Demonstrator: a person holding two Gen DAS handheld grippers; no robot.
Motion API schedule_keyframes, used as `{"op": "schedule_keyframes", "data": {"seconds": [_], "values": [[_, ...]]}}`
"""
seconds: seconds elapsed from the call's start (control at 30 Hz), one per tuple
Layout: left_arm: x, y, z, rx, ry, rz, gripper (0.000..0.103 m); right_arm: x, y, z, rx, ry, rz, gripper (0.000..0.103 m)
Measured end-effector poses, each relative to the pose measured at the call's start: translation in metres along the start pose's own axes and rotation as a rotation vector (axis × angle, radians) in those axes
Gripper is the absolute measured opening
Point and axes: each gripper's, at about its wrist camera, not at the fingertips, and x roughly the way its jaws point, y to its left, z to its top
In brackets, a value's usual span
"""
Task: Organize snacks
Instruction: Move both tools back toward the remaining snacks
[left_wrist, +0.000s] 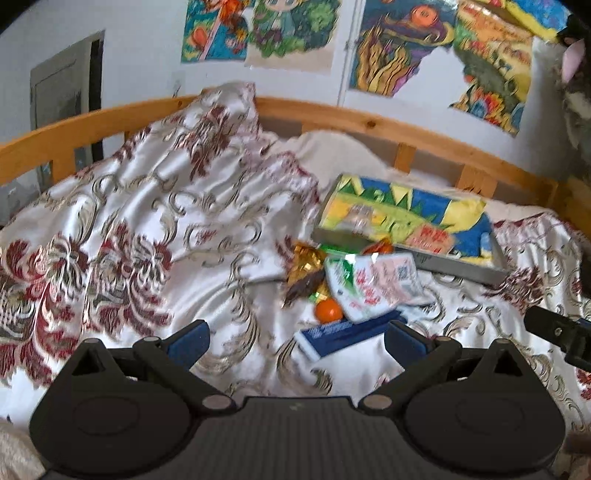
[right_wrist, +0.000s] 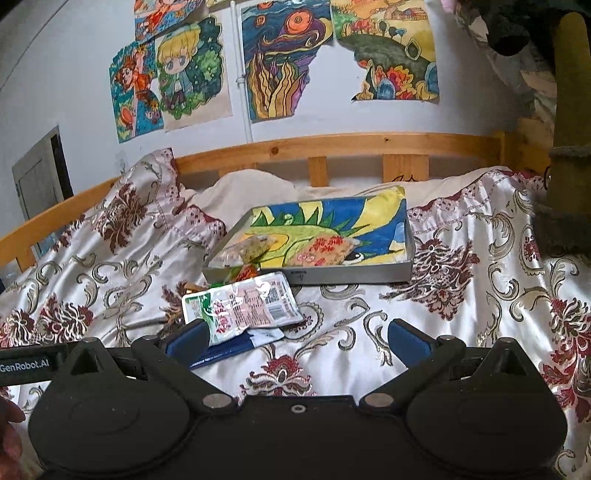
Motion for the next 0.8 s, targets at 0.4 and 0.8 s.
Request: {"op": "schedule_keyframes", "data": {"seconds": [0.4, 0.8], "values": [[0.007, 0.003, 0.000, -0.008, 0.049, 0.026, 0.102, 0.009, 0.004, -0.003, -0.018, 0.049, -0.006, 0.102], [0.013, 0.003, 0.001, -0.007, 0.077, 0.040, 0.102, 0.019, 0.008, -0.005, -0.025, 0.103, 0.002, 0.102]]}}
